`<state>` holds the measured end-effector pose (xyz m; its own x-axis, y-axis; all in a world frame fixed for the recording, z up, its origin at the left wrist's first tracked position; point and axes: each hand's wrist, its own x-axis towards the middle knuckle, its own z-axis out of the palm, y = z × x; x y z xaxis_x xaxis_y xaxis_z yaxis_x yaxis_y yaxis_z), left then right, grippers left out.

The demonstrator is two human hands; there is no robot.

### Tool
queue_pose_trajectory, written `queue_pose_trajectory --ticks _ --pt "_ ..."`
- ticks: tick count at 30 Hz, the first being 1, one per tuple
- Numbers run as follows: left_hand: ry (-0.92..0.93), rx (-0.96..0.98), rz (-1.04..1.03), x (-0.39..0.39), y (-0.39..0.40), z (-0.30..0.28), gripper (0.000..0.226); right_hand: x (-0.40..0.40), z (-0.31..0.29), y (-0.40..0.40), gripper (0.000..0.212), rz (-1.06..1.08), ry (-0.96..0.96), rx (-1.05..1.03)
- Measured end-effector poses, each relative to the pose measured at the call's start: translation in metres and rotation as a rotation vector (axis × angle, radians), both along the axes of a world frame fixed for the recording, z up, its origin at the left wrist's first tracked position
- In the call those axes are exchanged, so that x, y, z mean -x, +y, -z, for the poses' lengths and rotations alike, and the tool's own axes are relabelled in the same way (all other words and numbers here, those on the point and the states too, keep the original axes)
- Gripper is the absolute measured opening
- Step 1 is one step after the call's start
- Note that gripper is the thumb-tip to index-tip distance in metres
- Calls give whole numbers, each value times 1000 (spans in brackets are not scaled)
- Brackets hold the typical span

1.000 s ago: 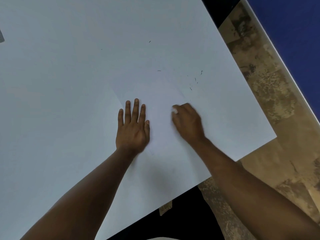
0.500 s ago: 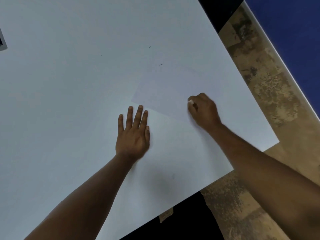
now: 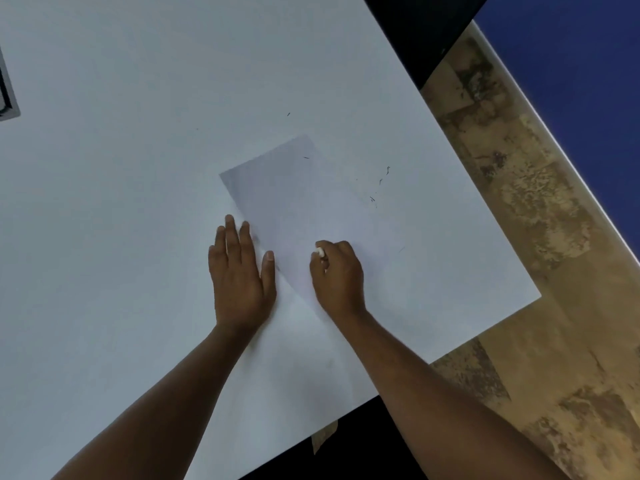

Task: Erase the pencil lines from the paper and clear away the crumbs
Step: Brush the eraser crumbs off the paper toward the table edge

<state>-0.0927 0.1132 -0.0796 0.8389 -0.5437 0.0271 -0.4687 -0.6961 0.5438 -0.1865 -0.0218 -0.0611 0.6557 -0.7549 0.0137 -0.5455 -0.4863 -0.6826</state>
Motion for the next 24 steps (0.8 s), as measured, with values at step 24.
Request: queue_pose_trajectory --ticks 24 --pt "-91 -357 34 21 -9 24 64 7 23 -122 16 -438 85 285"
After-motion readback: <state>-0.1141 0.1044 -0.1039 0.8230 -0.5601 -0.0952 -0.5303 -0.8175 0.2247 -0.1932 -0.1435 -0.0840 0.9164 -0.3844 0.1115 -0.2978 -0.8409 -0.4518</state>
